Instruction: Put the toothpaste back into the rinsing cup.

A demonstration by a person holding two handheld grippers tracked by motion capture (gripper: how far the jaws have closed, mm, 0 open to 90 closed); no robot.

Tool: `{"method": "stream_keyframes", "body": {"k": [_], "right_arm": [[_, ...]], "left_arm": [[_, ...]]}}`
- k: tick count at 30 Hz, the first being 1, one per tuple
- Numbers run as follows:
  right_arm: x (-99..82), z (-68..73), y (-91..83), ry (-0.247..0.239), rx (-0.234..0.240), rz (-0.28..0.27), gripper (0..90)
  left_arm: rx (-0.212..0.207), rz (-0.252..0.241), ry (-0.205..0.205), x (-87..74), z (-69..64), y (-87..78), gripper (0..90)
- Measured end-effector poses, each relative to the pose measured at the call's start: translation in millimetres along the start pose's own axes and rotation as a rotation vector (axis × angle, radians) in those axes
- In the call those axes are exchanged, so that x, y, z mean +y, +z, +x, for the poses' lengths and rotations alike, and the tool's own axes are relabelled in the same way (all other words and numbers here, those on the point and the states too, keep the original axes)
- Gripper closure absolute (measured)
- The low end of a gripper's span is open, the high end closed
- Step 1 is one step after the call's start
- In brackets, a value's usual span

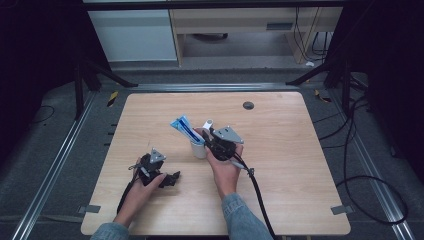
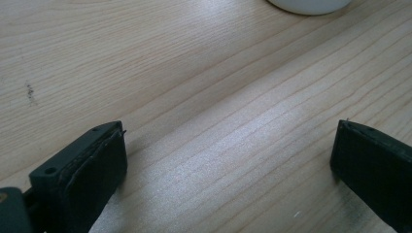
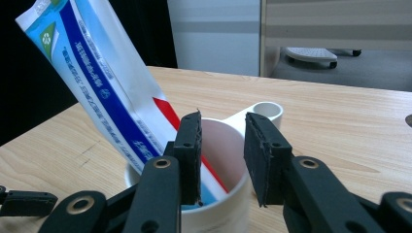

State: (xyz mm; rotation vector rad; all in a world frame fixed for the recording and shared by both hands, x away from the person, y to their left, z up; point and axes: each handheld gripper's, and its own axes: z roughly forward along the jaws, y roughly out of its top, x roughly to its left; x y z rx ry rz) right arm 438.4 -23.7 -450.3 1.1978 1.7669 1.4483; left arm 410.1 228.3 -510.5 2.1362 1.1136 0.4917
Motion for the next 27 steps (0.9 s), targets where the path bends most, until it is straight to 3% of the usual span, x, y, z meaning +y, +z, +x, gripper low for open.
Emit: {"method": "stream_keyframes", "body": {"k": [15,27], "right_arm": [[3.2,-3.6,-4.6,-0.010,-0.002,0.005,67.2],[17.0,-18.4,-19.3,-0.037,-0.025,0.004,61.9]], "left_arm": [[-0.001,0.001,0.003,0.1,0.2,0.0,0.0],[0.000,0.000,0.002,0.1,0.2,0.0,0.0]]}}
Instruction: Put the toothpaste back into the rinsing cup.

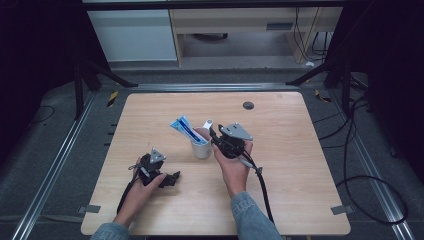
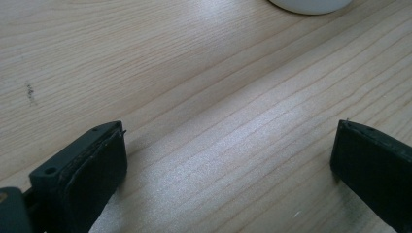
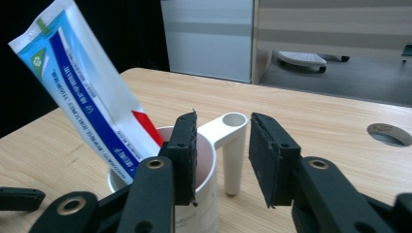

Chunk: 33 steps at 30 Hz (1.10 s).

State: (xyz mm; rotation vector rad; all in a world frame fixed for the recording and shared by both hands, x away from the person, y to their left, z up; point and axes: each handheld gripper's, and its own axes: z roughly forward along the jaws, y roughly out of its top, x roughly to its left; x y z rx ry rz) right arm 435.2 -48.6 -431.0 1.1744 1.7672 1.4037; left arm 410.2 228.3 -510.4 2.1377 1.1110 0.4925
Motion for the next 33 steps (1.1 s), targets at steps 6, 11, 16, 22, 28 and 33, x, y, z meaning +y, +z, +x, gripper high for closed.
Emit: {"method": "stream_keyframes", "body": {"k": [6,11,16,22,28,33], "right_arm": [[2.5,-10.5,-4.6,-0.004,-0.024,0.014,53.4],[3.2,-19.3,-7.9,-0.002,-0.040,0.030,47.9],[3.1,-26.6,-9.8,-0.002,-0.051,0.052,41.6],[3.8,-35.0,-11.8,-0.014,-0.064,0.081,33.0],[5.2,-44.7,-13.8,-0.020,-0.075,0.112,26.7],[5.5,-52.5,-15.5,-0.036,-0.089,0.146,22.1]], "left_arm": [[-0.001,0.000,-0.001,0.0,0.0,0.0,0.0],[0.000,0.000,0.000,0.0,0.0,0.0,0.0],[0.000,0.000,-0.001,0.0,-0.1,0.0,0.0],[0.000,0.000,0.001,0.0,0.1,0.0,0.0],[0.000,0.000,-0.002,0.0,-0.1,0.0,0.0],[0.000,0.000,-0.002,0.0,-0.1,0.0,0.0]]}}
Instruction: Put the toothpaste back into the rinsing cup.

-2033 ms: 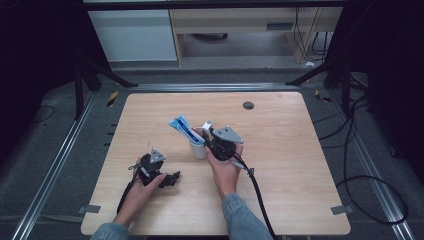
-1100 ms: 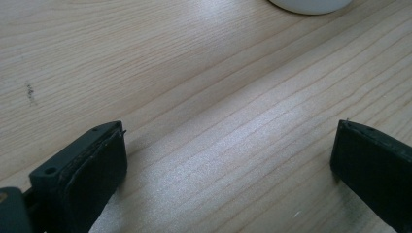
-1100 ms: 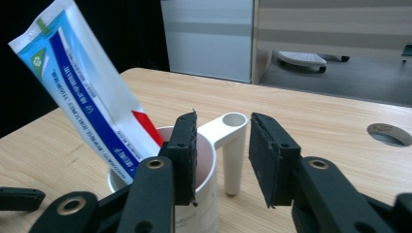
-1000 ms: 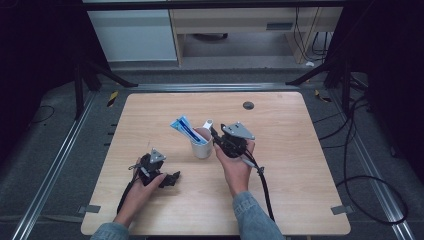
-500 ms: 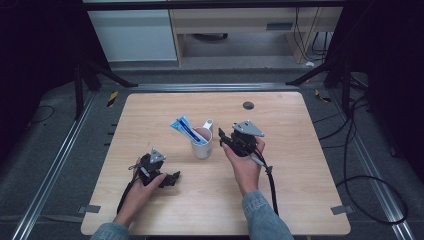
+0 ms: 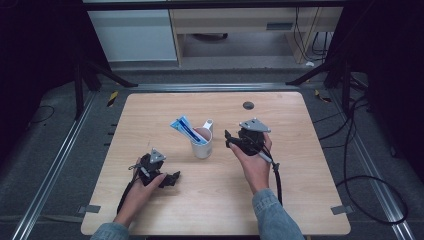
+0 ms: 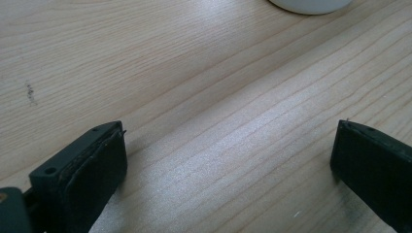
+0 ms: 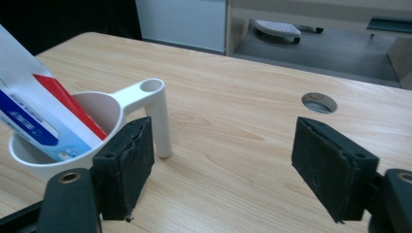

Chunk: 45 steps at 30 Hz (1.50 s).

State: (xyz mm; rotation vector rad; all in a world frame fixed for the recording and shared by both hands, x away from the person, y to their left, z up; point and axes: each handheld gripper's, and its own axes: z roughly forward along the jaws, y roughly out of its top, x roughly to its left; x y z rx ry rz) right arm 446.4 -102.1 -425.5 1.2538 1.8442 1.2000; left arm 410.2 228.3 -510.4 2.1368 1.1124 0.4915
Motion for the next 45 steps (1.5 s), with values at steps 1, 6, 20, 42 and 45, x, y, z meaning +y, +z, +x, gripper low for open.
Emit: {"method": "stream_keyframes", "body": {"k": [1,6,20,42,45], "right_arm": [[0.0,-1.7,-0.3,0.000,-0.005,0.006,21.2],[-1.3,-13.3,-3.5,-0.016,-0.029,0.036,17.3],[-14.3,-64.4,-12.4,-0.040,-0.085,0.132,11.3],[-68.7,-120.6,-13.9,-0.025,-0.089,0.309,12.3],[-75.6,-128.0,-12.2,-0.008,-0.096,0.312,11.7]], "left_arm": [[0.000,0.000,-0.001,0.0,-0.1,0.0,0.0],[0.000,0.000,-0.001,0.0,0.0,0.0,0.0],[0.000,0.000,-0.001,0.0,0.0,0.0,0.0],[0.000,0.000,-0.001,0.0,-0.1,0.0,0.0],[0.000,0.002,0.002,0.0,0.1,-0.1,0.0]]}}
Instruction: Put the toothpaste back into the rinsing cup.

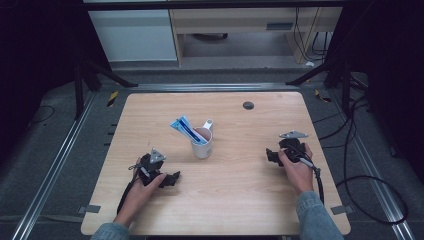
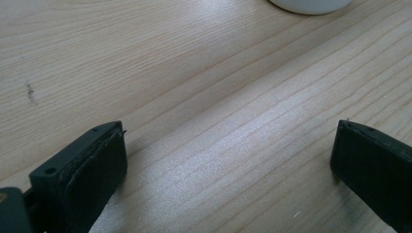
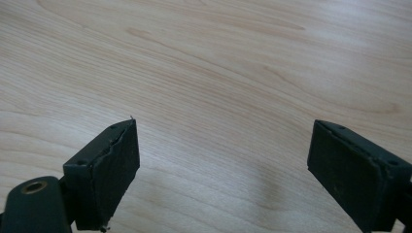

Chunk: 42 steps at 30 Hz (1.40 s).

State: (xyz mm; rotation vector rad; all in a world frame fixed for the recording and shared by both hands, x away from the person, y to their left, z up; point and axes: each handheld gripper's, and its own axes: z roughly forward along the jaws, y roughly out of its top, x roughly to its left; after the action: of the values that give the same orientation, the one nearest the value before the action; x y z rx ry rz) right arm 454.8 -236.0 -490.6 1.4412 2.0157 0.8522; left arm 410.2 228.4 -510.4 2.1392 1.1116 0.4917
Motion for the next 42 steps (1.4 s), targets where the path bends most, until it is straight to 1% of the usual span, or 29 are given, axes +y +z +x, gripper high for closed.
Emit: {"method": "stream_keyframes", "body": {"k": [2,5,9,10,17,23,33,36,39,42], "right_arm": [[-3.4,-3.3,3.0,0.018,-0.008,-0.001,10.9],[-6.1,-5.9,6.4,0.028,-0.021,0.003,10.1],[-6.2,-6.0,9.3,0.045,-0.025,-0.008,9.2],[-6.2,-5.3,10.3,0.052,-0.024,-0.008,9.1],[-10.1,-1.3,17.8,0.061,-0.028,0.012,7.2],[-11.1,2.4,21.4,0.069,-0.017,0.003,6.6],[-13.4,3.0,19.0,0.080,-0.018,0.007,5.9],[-17.9,2.7,14.4,0.077,-0.016,0.006,5.8],[-20.7,2.3,11.5,0.066,0.000,0.007,5.4],[-22.2,2.3,10.1,0.063,-0.003,0.008,5.1]], "left_arm": [[0.000,0.000,0.000,0.0,0.0,0.0,0.0],[0.000,0.000,0.000,0.0,0.0,0.0,0.0],[0.000,0.000,0.001,0.0,0.0,0.0,0.0],[0.000,-0.003,-0.003,0.0,-0.2,0.2,0.0],[0.000,-0.002,-0.002,0.0,-0.2,0.1,0.0],[0.000,-0.002,-0.002,0.0,-0.2,0.1,0.0],[0.000,-0.003,-0.003,-0.1,-0.2,0.2,0.0],[0.000,0.000,0.000,-0.1,-0.1,-0.1,0.0],[0.002,0.000,0.000,-0.1,-0.2,-0.1,0.0],[0.002,0.000,-0.001,-0.1,-0.3,-0.1,0.0]]}}
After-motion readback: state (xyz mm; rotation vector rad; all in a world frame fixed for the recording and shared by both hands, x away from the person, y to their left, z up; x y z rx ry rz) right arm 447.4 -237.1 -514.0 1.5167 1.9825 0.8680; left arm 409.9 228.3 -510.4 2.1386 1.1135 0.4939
